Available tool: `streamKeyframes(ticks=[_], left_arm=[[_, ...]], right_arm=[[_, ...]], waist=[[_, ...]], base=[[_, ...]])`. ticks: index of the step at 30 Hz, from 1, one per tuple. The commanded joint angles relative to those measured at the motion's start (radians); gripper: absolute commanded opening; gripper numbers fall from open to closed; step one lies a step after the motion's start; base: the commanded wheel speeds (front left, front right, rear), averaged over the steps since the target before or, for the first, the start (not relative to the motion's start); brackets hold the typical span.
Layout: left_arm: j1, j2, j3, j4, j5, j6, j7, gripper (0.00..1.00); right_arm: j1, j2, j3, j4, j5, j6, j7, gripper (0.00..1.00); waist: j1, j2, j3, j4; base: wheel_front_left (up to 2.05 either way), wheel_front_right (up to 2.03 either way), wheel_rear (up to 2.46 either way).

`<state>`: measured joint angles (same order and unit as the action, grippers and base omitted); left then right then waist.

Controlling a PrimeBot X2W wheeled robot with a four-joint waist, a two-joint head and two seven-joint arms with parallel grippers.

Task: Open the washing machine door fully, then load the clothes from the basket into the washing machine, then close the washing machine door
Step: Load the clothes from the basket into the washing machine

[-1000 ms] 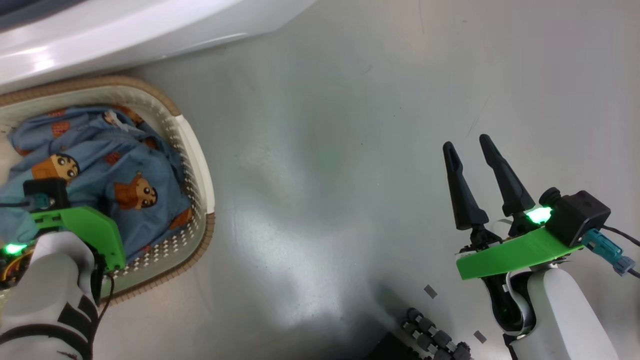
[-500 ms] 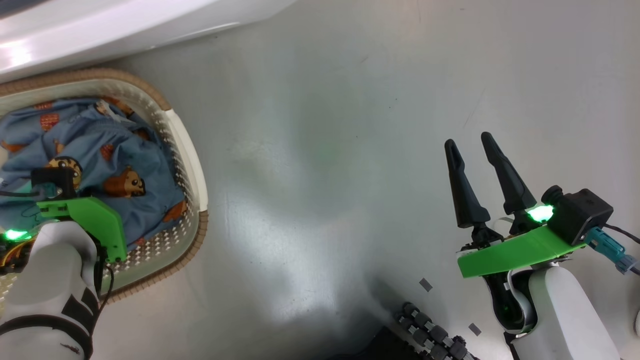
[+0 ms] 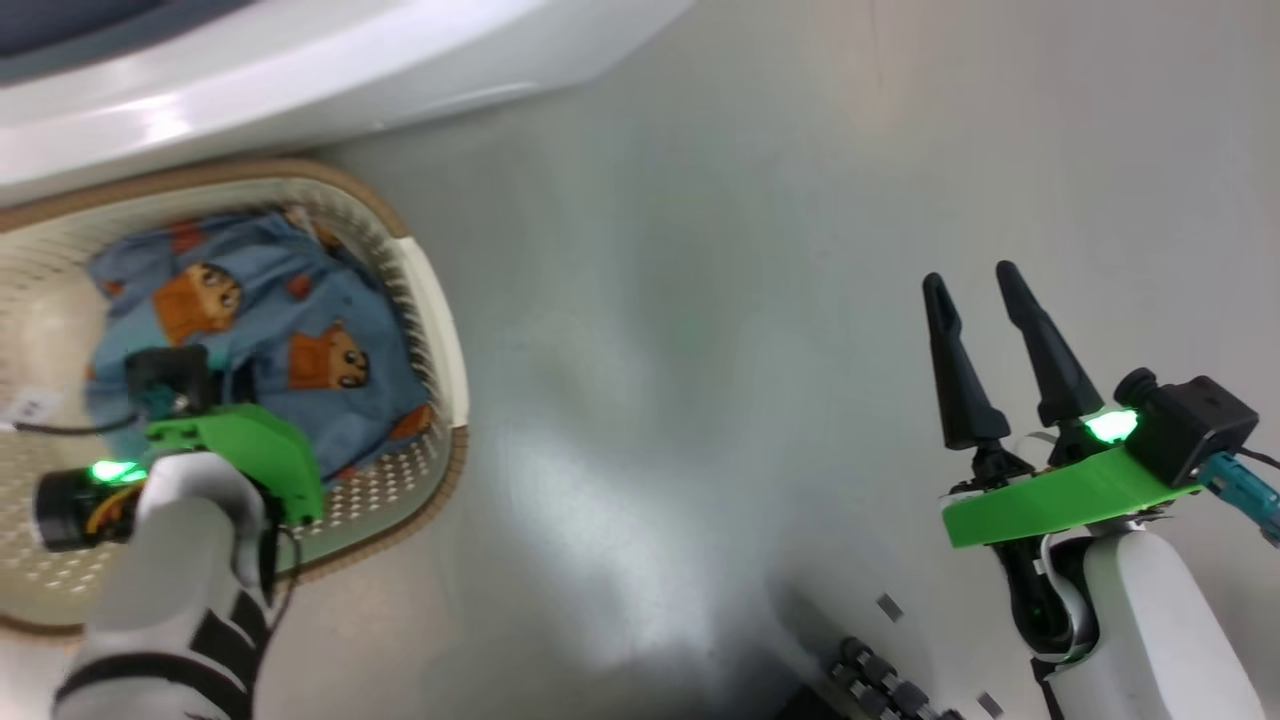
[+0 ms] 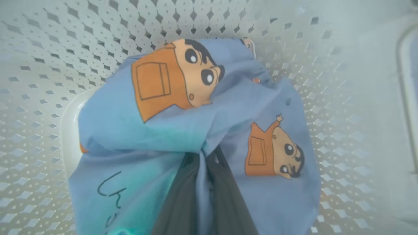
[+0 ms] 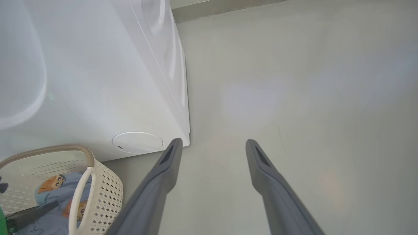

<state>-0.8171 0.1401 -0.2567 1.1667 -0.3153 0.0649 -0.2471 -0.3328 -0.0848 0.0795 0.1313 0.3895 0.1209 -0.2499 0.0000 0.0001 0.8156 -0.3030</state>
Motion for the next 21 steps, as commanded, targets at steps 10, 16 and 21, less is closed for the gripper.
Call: streamKeyframes(ticks=[10, 16, 21], left_arm=[[0.26, -0.023, 0.078, -0.36, 0.019, 0.029, -0.014, 0.0], [0.384, -0.049, 0.107, -0.501, 0.039, 0.017, -0.015, 0.0], [0.477, -0.069, 0.127, -0.595, 0.051, 0.005, -0.015, 0.0]], right_arm=[[0.086, -0.037, -0.034, -0.02, -0.015, 0.01, -0.012, 1.0], [0.139, -0.045, -0.056, -0.02, -0.033, 0.01, -0.012, 1.0], [0.195, -0.053, -0.068, -0.016, -0.054, 0.01, -0.012, 1.0]], waist=[[0.0, -0.0001, -0.191, 0.127], [0.0, -0.0001, -0.304, 0.173], [0.0, -0.0001, -0.405, 0.204]], base=[[0.0, 0.0, 0.0], [0.0, 0.0, 0.0], [0.0, 0.0, 0.0]])
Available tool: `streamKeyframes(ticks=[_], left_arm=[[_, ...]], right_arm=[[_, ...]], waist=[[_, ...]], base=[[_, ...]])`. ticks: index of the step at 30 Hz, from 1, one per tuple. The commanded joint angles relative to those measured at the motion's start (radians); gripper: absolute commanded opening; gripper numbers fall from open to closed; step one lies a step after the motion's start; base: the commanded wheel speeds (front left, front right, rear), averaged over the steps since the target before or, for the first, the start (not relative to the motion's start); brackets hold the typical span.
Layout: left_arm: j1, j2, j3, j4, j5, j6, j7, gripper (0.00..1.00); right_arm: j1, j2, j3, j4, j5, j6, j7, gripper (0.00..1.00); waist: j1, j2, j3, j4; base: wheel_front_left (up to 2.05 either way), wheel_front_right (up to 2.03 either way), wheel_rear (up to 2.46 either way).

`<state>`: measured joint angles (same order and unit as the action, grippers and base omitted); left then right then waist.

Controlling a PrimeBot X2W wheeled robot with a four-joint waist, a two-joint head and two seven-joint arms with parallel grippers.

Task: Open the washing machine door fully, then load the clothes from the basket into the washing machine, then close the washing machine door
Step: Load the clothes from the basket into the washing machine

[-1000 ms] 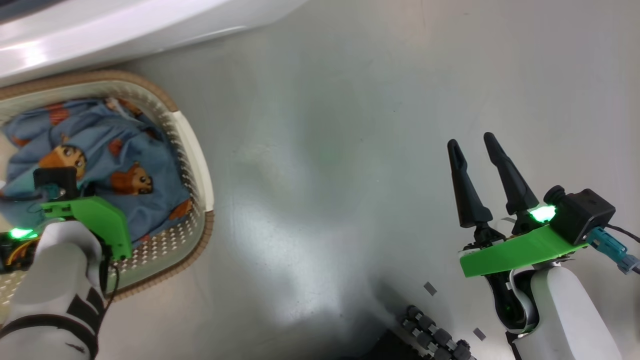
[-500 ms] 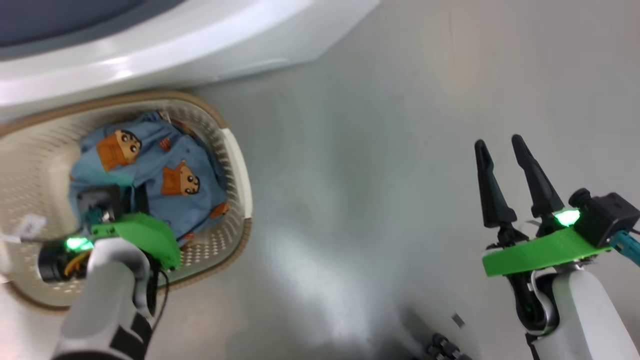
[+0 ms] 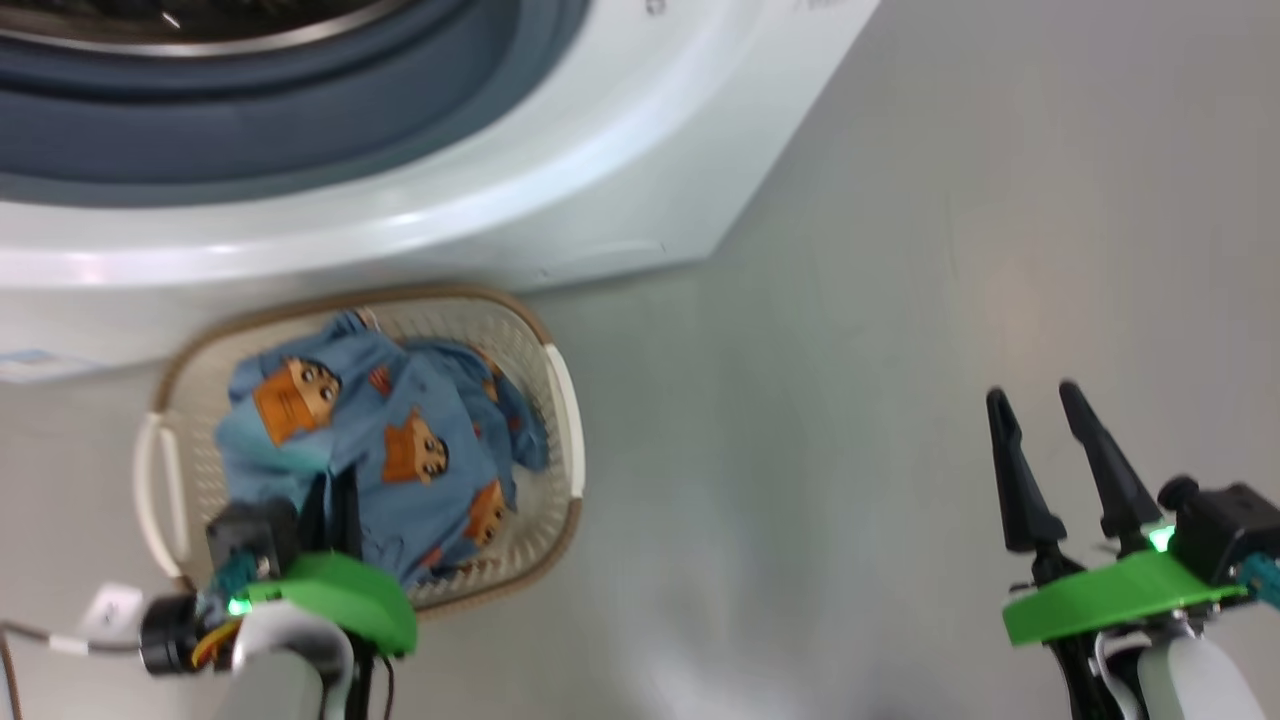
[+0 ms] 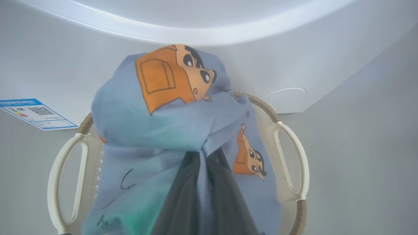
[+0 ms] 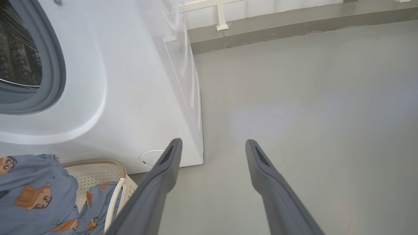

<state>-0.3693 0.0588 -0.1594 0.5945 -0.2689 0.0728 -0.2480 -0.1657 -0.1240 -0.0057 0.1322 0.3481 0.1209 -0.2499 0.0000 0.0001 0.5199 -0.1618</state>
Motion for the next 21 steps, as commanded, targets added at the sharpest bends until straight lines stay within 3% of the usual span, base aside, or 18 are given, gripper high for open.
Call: streamKeyframes(ticks=[1, 12, 21], left_arm=[[0.049, 0.009, 0.033, -0.042, 0.007, -0.005, -0.014, 0.0], [0.252, -0.008, 0.036, -0.243, -0.002, -0.029, -0.014, 0.0], [0.39, -0.008, -0.006, -0.373, -0.057, 0.006, -0.014, 0.0]], right_arm=[[0.04, -0.015, 0.014, -0.016, -0.018, 0.01, -0.012, 1.0], [0.162, -0.021, -0.019, -0.027, -0.077, 0.01, -0.012, 1.0], [0.253, -0.015, -0.044, -0.033, -0.123, 0.01, -0.012, 1.0]], waist=[[0.0, -0.0001, -0.13, 0.067], [0.0, -0.0001, -0.339, 0.106], [0.0, -0.0001, -0.478, 0.12]], base=[[0.0, 0.0, 0.0], [0.0, 0.0, 0.0], [0.0, 0.0, 0.0]])
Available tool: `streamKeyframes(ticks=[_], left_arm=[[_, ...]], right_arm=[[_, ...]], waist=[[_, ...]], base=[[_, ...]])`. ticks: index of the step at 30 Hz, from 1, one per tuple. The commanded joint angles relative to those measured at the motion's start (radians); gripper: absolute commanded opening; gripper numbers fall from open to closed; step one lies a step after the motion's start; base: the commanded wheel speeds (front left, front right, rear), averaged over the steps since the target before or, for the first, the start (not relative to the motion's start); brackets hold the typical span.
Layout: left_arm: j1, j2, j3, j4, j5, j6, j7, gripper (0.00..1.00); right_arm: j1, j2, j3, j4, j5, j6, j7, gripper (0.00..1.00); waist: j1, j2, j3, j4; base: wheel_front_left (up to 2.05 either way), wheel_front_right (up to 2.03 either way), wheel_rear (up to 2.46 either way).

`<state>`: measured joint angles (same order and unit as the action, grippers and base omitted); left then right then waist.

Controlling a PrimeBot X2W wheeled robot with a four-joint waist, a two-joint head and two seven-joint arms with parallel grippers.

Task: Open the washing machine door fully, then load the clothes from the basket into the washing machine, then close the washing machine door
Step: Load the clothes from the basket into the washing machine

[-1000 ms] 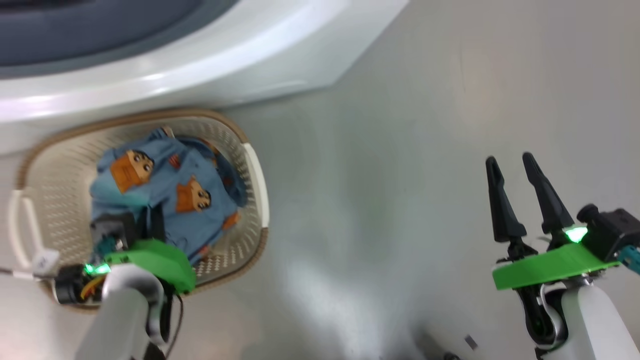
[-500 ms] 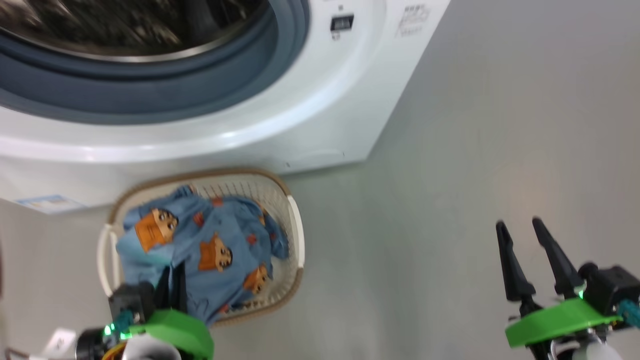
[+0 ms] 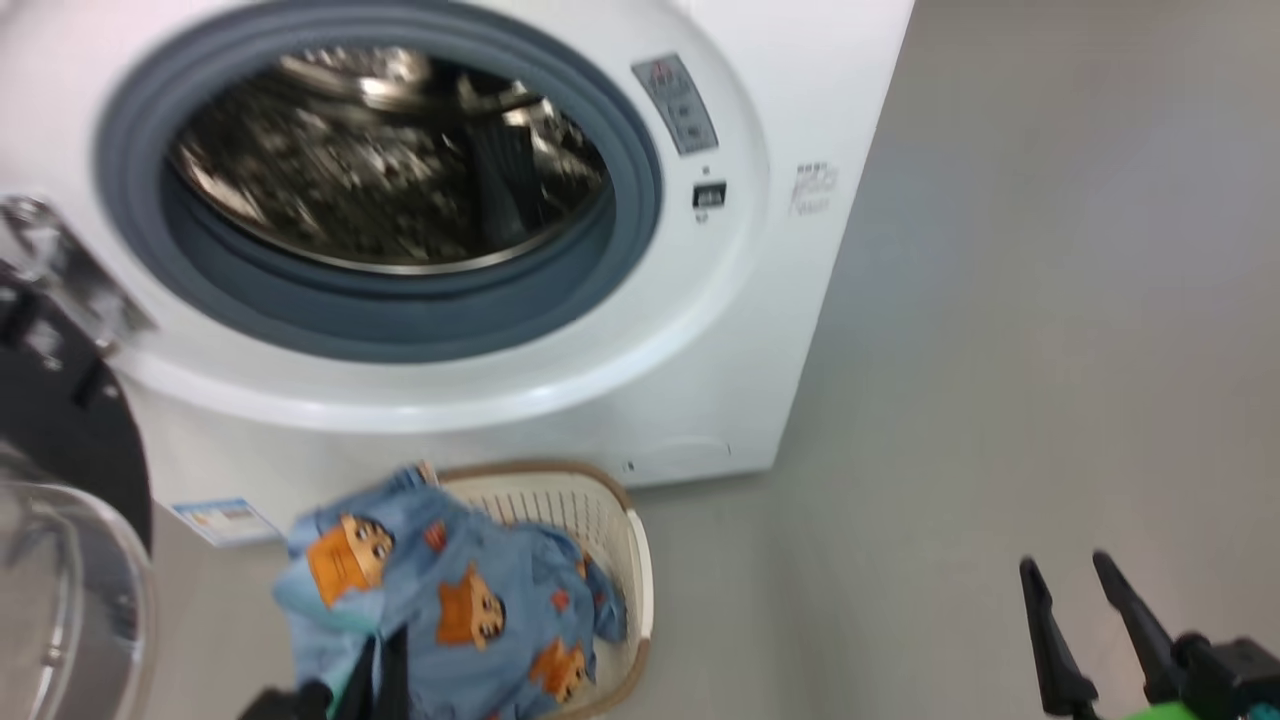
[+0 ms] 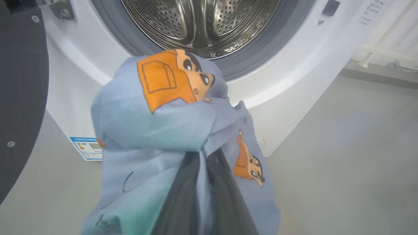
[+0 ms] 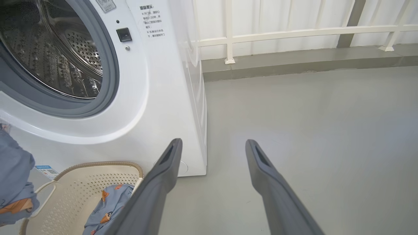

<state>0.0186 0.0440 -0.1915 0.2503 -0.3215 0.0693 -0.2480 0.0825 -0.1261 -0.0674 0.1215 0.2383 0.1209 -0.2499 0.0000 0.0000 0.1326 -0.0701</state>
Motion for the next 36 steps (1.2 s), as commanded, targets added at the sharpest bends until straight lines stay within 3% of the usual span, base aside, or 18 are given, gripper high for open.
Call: streamKeyframes(ticks=[1, 20, 36], left_arm=[[0.016, 0.006, 0.022, -0.036, -0.007, 0.012, -0.014, 0.0], [0.119, 0.006, 0.008, -0.132, 0.015, 0.018, -0.014, 0.0], [0.09, 0.006, 0.0, -0.141, 0.012, 0.019, -0.014, 0.0]], right_arm=[[0.015, -0.011, 0.015, -0.024, -0.017, 0.01, -0.012, 1.0], [0.069, 0.023, 0.009, -0.036, -0.039, 0.01, -0.012, 1.0], [0.058, 0.034, 0.024, -0.037, -0.03, 0.01, -0.012, 1.0]], waist=[[0.0, 0.0, -0.104, 0.028], [0.0, 0.0, -0.182, 0.038], [0.0, 0.0, -0.149, 0.011]], base=[[0.0, 0.0, 0.0], [0.0, 0.0, 0.0], [0.0, 0.0, 0.0]])
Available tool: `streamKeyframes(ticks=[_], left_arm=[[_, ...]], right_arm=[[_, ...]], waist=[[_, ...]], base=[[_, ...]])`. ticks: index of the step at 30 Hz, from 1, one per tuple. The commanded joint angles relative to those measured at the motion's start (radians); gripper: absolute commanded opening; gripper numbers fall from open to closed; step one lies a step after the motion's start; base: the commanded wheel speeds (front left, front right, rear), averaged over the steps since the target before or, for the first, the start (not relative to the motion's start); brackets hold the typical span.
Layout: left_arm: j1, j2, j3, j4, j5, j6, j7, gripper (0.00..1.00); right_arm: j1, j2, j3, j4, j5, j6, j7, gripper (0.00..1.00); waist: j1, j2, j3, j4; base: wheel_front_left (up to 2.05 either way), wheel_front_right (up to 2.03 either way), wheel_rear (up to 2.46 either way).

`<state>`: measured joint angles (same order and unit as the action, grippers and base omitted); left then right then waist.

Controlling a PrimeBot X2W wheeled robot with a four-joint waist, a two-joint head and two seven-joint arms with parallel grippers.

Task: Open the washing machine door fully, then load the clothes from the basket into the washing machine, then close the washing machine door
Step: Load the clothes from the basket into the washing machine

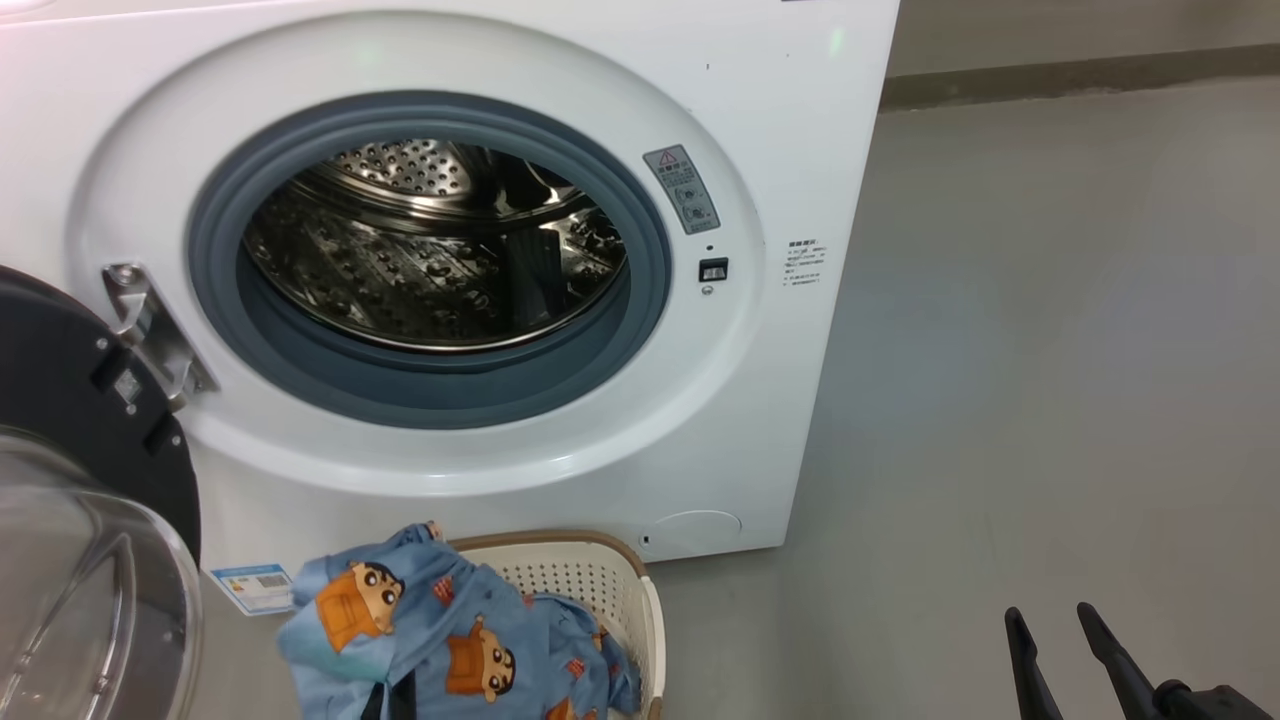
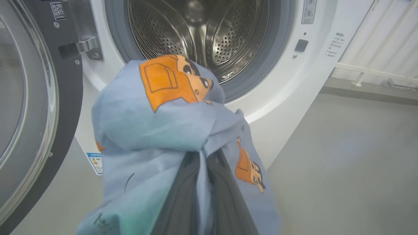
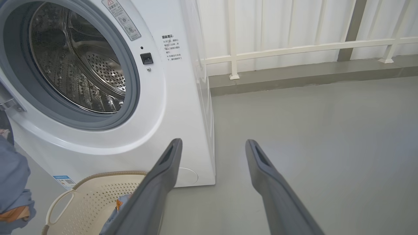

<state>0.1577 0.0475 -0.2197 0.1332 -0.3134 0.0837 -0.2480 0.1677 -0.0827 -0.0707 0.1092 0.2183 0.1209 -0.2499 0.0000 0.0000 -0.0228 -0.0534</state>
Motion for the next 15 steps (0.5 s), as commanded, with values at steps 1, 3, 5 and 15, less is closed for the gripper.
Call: streamKeyframes(ticks=[1, 3, 5, 15], left_arm=[[-0.06, 0.003, 0.027, -0.018, 0.001, 0.006, -0.014, 0.0], [-0.084, 0.003, 0.023, -0.002, -0.009, 0.015, -0.014, 0.0], [-0.11, 0.003, 0.019, 0.014, -0.018, 0.025, -0.014, 0.0], [-0.301, 0.008, 0.029, 0.127, -0.013, 0.039, -0.014, 0.0]], right_arm=[[-0.029, -0.008, 0.028, -0.024, -0.009, 0.01, -0.012, 1.0], [-0.031, -0.004, 0.03, -0.022, -0.005, 0.01, -0.012, 1.0], [-0.034, 0.0, 0.033, -0.02, -0.001, 0.01, -0.012, 1.0], [-0.09, 0.017, 0.048, -0.016, 0.017, 0.01, -0.012, 1.0]], waist=[[0.0, 0.0, 0.011, -0.009], [0.0, 0.0, 0.019, -0.016], [0.0, 0.0, 0.028, -0.025], [0.0, 0.0, 0.122, -0.084]], base=[[0.0, 0.0, 0.0], [0.0, 0.0, 0.0], [0.0, 0.0, 0.0], [0.0, 0.0, 0.0]])
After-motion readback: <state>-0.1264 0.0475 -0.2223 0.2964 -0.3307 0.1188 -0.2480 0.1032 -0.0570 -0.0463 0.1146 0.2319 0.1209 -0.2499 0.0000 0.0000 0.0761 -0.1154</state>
